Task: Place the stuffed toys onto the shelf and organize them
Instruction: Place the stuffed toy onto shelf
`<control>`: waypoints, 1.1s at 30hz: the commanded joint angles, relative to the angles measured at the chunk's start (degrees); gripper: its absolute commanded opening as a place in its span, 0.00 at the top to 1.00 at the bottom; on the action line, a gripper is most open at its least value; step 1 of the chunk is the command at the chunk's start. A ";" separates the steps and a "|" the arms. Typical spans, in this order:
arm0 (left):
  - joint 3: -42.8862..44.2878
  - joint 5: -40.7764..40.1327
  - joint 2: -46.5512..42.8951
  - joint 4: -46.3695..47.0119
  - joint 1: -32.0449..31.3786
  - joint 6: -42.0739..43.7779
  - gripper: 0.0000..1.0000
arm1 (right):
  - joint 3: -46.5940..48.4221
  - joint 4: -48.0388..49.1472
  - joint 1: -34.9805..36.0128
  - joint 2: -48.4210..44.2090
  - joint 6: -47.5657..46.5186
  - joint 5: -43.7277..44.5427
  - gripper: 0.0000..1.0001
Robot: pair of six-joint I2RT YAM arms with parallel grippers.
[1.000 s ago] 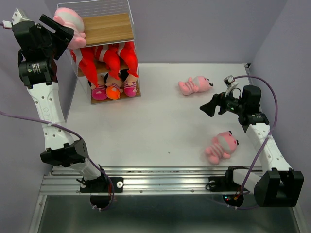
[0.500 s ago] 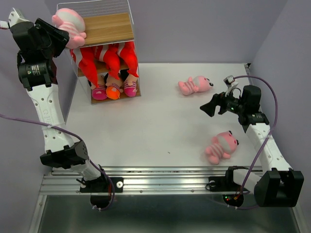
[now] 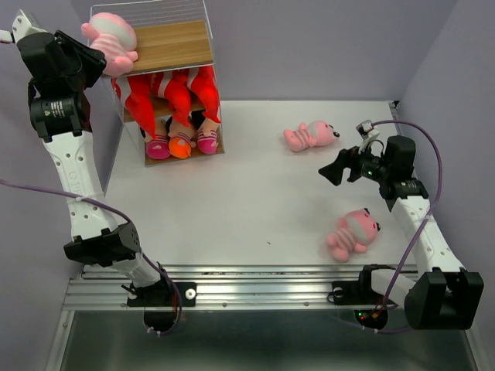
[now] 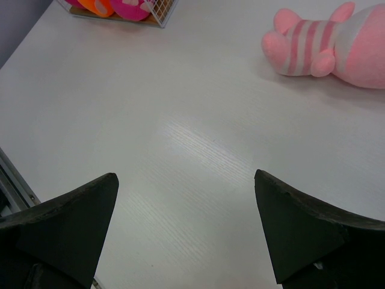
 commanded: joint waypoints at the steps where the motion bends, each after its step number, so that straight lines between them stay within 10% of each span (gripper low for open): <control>1: 2.90 -0.55 0.10 4.48 0.27 2.89 0.62 | -0.27 2.62 0.20 -0.43 -0.85 0.20 0.00; 23: 11.08 -18.38 2.47 4.13 -10.89 20.47 0.93 | -0.36 2.71 0.20 -0.52 -0.76 -0.24 0.00; 33: -2.52 -30.51 -3.32 12.56 -13.79 28.29 1.00 | -0.36 2.71 0.20 -0.25 -0.76 -0.33 0.00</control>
